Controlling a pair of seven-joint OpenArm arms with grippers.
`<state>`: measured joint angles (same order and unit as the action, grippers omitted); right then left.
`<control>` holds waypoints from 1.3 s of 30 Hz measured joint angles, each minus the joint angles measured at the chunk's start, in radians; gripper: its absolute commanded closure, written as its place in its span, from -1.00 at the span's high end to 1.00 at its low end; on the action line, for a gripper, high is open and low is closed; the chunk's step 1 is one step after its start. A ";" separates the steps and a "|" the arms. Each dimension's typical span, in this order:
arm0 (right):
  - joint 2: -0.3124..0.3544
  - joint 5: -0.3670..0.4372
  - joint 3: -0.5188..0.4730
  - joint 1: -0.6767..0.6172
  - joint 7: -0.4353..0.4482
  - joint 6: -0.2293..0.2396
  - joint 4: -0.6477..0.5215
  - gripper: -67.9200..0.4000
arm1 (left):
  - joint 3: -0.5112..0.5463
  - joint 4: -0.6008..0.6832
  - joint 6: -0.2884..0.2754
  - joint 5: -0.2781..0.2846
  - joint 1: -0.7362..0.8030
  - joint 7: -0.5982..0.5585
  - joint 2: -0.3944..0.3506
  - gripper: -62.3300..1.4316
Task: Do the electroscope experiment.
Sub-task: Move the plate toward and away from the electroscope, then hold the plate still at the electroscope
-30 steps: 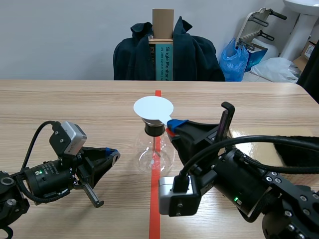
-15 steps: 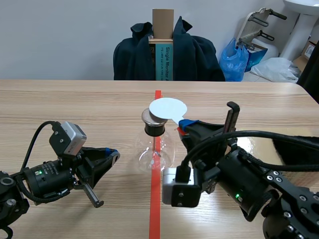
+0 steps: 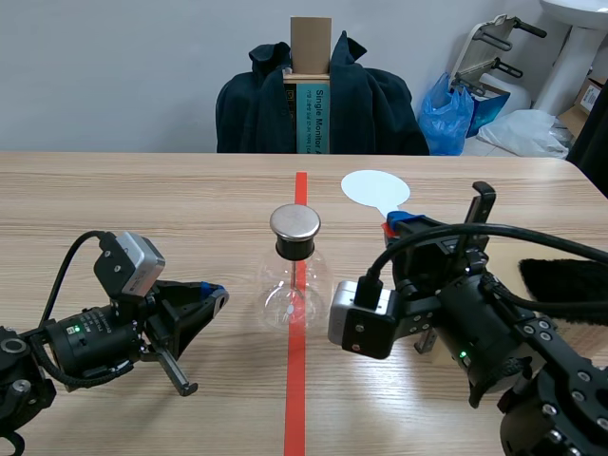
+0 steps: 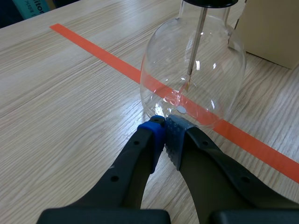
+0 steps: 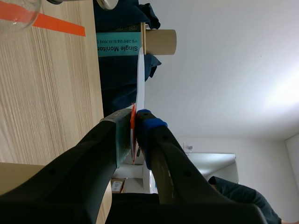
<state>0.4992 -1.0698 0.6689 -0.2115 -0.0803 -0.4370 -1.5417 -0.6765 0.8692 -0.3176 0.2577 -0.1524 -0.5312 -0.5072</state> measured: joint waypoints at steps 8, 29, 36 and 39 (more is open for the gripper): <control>0.000 0.000 0.000 0.000 0.082 0.000 0.000 -0.97 | 0.000 0.000 0.000 0.000 0.000 0.000 0.000 -0.86; 0.000 -0.001 0.000 0.000 0.334 0.000 0.000 -0.97 | 0.000 0.000 0.000 0.000 0.000 0.000 0.000 -0.86; 0.000 -0.001 0.000 0.000 0.334 0.000 0.000 -0.97 | 0.000 0.000 0.003 0.000 0.000 0.000 0.000 -0.86; 0.000 -0.001 0.000 0.000 0.334 0.000 0.000 -0.97 | 0.000 0.000 0.003 0.000 0.000 0.000 0.000 -0.86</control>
<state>0.4992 -1.0706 0.6689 -0.2115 0.2539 -0.4370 -1.5417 -0.6765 0.8692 -0.3149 0.2577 -0.1524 -0.5312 -0.5072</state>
